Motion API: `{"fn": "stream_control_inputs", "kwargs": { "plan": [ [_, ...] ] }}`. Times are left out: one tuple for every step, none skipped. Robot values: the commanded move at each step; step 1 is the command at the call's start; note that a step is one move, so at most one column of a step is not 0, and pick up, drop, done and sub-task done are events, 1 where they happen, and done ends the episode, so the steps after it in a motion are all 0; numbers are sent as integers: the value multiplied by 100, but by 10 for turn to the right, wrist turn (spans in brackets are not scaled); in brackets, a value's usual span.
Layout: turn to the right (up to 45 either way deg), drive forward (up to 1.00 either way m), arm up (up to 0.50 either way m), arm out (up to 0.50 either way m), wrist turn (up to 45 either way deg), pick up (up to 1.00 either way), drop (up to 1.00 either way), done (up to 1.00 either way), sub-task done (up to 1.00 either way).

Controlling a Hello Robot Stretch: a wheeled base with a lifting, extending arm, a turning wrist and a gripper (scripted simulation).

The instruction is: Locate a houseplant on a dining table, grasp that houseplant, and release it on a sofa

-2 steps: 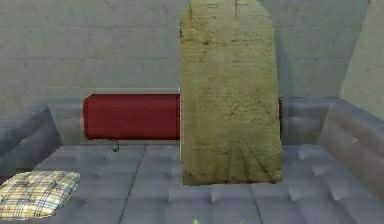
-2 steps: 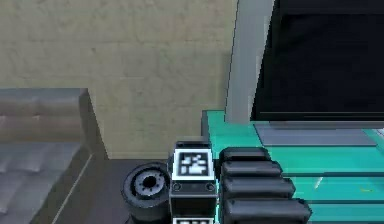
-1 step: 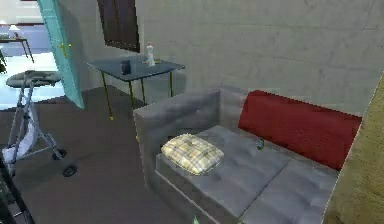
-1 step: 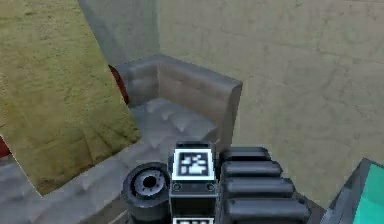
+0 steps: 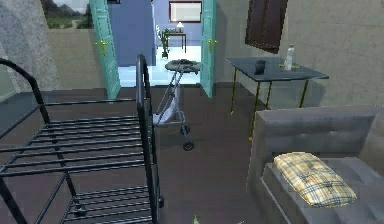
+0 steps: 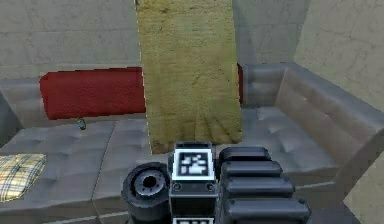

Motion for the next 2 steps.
{"fn": "stream_control_inputs", "kwargs": {
  "plan": [
    [0,0,0,48,0,0,0,0,0],
    [0,0,0,0,450,0,0,0,0]
  ]
}}
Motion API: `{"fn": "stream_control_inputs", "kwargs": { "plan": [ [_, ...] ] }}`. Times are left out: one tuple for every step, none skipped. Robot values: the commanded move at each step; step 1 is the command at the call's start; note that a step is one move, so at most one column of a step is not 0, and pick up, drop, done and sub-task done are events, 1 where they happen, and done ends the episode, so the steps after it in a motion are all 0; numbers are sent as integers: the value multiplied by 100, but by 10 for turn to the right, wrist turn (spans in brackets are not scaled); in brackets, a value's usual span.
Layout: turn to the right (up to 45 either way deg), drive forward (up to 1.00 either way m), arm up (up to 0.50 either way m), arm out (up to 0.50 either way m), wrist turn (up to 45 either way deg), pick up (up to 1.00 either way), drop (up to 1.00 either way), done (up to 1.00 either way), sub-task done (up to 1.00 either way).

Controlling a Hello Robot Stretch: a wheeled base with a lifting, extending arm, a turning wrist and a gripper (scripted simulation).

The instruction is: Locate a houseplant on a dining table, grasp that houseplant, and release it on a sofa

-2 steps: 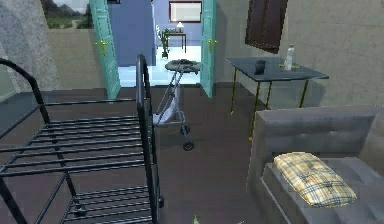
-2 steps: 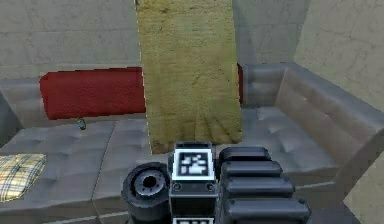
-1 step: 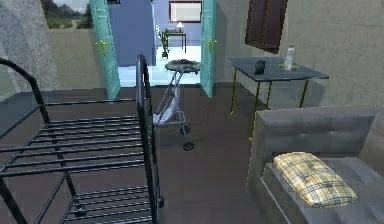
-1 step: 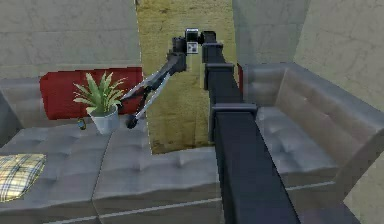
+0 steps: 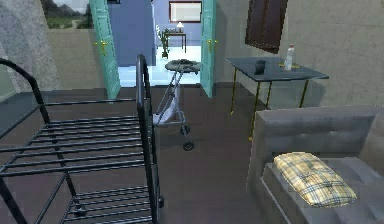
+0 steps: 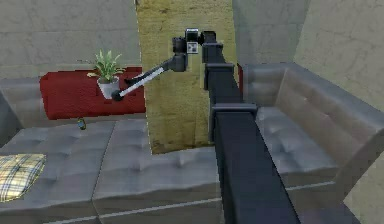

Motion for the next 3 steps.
{"fn": "stream_control_inputs", "kwargs": {
  "plan": [
    [0,0,0,0,270,0,0,0,0],
    [0,0,-30,0,0,0,0,0,0],
    [0,0,-32,0,0,0,0,0,0]
  ]
}}
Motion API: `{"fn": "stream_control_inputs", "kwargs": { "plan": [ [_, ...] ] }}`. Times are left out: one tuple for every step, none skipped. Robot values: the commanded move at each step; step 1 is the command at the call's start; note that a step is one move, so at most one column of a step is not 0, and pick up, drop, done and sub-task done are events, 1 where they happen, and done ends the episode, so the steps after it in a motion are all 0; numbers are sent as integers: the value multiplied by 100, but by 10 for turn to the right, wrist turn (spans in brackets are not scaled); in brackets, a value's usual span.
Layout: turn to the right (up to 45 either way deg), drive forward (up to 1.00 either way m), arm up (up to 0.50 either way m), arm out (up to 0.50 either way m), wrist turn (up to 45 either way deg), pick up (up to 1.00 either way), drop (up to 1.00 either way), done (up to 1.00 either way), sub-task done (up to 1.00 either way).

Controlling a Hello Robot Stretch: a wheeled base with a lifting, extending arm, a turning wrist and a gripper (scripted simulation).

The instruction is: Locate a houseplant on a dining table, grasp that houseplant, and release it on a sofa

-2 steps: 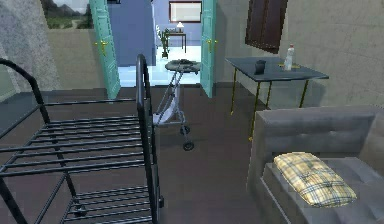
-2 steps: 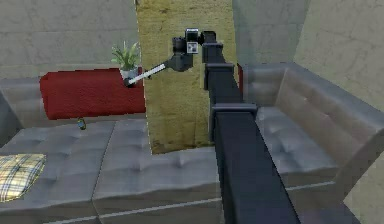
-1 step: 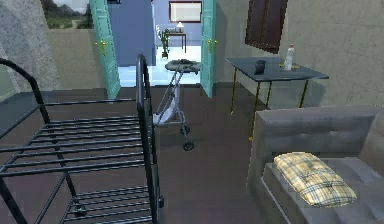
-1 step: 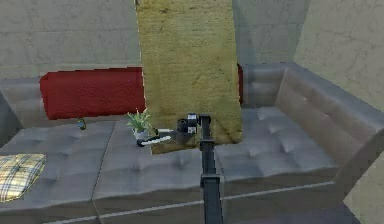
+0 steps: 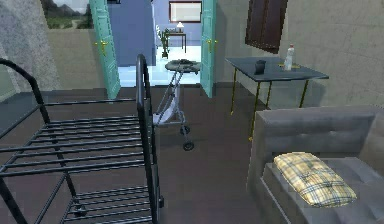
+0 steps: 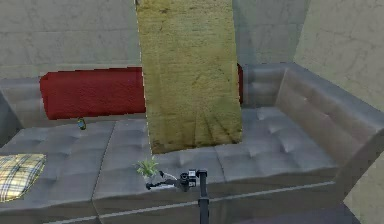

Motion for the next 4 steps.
{"fn": "stream_control_inputs", "kwargs": {
  "plan": [
    [0,0,0,0,0,0,100,0,0],
    [0,0,10,0,0,0,0,0,0],
    [0,0,0,-8,0,0,0,0,0],
    [0,0,0,0,0,0,0,100,0]
  ]
}}
